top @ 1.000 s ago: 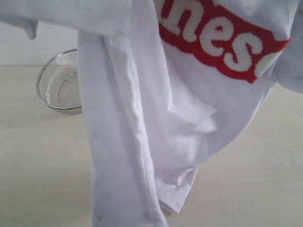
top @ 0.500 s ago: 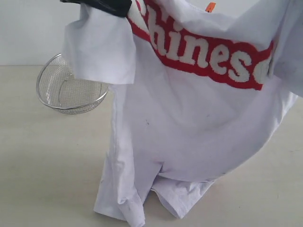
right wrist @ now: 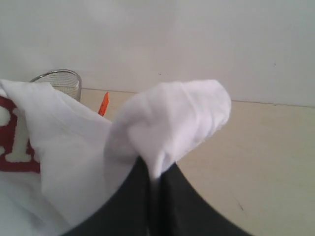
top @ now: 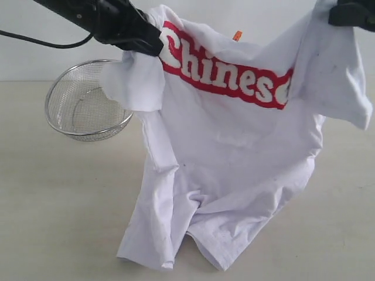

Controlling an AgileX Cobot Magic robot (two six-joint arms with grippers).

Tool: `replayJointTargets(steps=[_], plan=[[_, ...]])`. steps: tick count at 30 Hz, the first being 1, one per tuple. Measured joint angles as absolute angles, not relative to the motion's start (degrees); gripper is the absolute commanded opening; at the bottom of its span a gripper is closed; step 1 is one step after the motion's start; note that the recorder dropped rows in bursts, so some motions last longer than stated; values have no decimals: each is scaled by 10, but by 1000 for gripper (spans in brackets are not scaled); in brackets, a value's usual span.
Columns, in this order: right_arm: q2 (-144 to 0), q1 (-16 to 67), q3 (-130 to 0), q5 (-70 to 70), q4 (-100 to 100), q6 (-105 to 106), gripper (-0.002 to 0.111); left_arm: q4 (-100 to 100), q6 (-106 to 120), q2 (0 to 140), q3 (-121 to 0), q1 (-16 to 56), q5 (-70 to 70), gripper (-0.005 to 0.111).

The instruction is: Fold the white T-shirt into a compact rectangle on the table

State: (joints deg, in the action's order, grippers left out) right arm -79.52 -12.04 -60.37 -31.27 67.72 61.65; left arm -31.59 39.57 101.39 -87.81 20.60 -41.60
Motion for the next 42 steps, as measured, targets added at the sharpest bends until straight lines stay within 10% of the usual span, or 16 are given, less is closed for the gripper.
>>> replayJointTargets(steps=[9,14,18,23,27,32,34,42], plan=[[-947,-74,-627,-233,872,789,2,-313,437,1102,-880,193,-272,4],[-1005,-74,-674,-233,902,807,32,-314,440,1148,-902,191,-239,8],[-1031,-74,-698,-231,904,809,78,-314,442,1172,-922,191,-235,35],[-1047,-74,-709,-201,905,799,61,-315,442,1180,-957,191,-220,76],[-1045,-74,-712,-207,905,787,41,-308,440,1180,-989,191,-228,65],[-1031,-74,-713,-274,869,778,23,-259,425,1173,-1015,191,-294,22],[-1030,-72,-713,-288,816,770,26,-254,414,1162,-1019,190,-338,5],[-1078,-53,-713,-282,733,739,46,-262,399,1127,-1023,196,-517,5]])
